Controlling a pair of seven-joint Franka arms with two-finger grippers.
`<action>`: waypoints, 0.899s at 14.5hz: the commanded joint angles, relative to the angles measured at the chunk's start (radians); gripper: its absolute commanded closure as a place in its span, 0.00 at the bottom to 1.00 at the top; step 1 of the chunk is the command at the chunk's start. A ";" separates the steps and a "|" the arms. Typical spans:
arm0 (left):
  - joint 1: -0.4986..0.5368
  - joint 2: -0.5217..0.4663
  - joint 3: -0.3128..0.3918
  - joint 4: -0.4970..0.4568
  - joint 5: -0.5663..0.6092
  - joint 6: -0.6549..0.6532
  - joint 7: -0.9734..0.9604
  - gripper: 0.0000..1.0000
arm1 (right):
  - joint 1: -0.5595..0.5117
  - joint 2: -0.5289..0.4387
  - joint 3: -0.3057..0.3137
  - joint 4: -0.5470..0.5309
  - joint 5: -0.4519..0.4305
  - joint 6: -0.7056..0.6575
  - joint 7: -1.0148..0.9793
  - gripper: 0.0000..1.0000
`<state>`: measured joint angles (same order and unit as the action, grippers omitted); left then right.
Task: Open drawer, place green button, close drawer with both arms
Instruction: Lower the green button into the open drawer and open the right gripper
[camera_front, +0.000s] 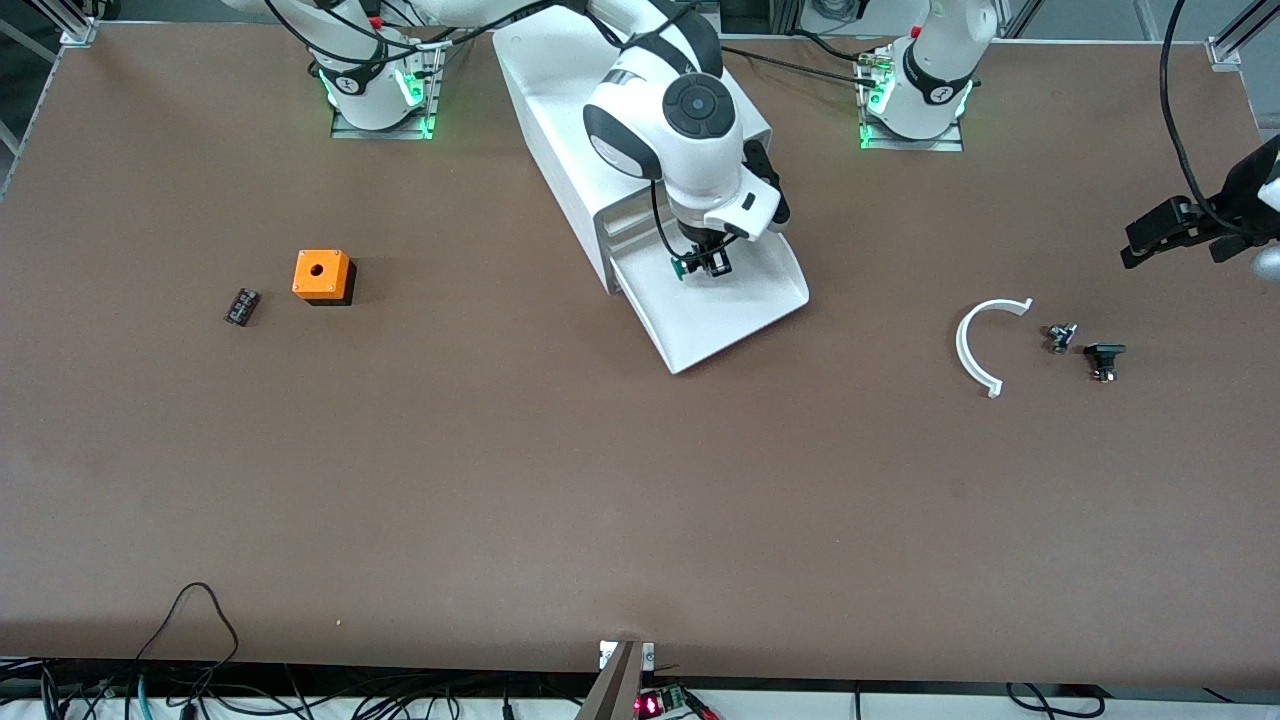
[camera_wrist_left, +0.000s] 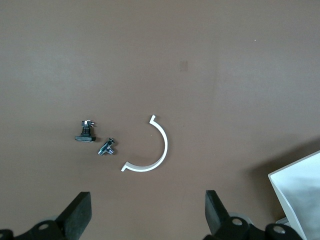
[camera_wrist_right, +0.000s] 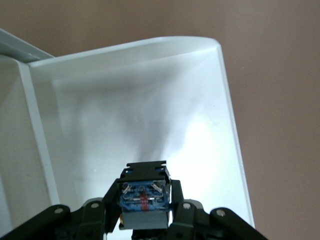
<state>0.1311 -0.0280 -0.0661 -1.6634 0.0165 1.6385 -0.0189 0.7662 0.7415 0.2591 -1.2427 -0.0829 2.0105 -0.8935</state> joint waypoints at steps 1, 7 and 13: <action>-0.004 0.013 0.000 0.022 0.025 -0.016 -0.010 0.00 | 0.024 0.041 0.002 0.032 -0.012 -0.007 -0.009 0.59; -0.005 0.016 0.000 0.024 0.022 -0.011 0.000 0.00 | 0.039 0.075 0.002 -0.006 -0.012 0.066 -0.004 0.59; -0.010 0.028 -0.004 0.014 0.016 0.035 0.000 0.00 | 0.035 0.059 0.002 -0.004 -0.009 0.065 0.123 0.00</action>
<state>0.1286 -0.0155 -0.0677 -1.6634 0.0166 1.6536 -0.0186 0.8001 0.8196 0.2592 -1.2468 -0.0845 2.0801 -0.8214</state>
